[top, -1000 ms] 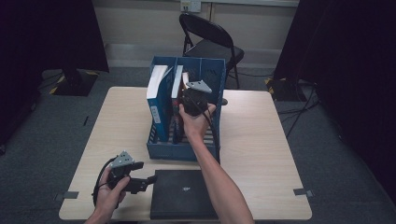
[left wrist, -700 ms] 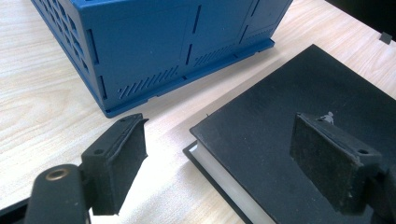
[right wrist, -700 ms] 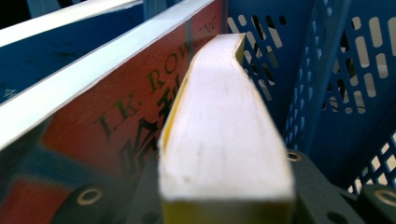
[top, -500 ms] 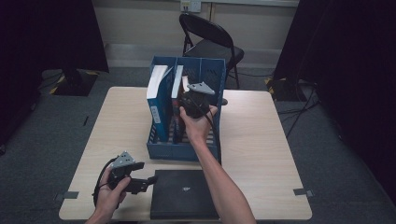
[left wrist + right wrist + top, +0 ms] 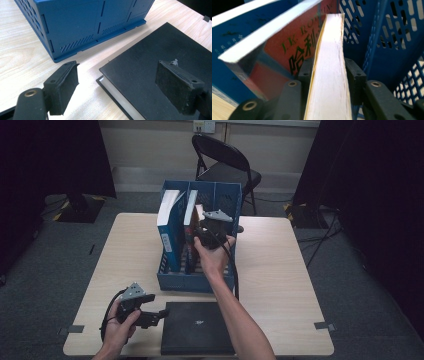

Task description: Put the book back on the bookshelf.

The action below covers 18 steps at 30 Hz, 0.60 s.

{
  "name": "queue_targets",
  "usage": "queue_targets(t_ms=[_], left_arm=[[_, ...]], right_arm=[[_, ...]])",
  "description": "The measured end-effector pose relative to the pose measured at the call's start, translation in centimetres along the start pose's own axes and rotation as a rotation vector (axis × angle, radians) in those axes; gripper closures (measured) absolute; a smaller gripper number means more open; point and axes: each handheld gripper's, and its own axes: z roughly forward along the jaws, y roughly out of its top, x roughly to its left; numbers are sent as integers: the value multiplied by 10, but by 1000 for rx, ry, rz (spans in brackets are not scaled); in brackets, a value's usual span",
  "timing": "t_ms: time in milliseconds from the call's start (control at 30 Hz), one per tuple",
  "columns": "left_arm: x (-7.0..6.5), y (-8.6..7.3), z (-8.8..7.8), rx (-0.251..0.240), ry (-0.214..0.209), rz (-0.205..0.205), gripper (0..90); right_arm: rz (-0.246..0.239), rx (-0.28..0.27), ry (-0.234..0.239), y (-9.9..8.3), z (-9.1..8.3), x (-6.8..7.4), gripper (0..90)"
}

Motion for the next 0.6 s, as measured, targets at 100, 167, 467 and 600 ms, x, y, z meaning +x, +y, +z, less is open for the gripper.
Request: queue_targets(t_ms=[100,167,467,600], left_arm=[[-1,0,0,0,-1,-2,183],[-1,0,1,4,0,0,183],[1,1,1,5,-1,-3,183],[0,0,0,2,1,-1,183]], right_arm=[[-23,10,-31,-1,-1,4,723],[-26,14,-51,-1,-2,4,743],[18,-10,-94,4,3,2,757],[31,-59,-113,4,9,2,757]])
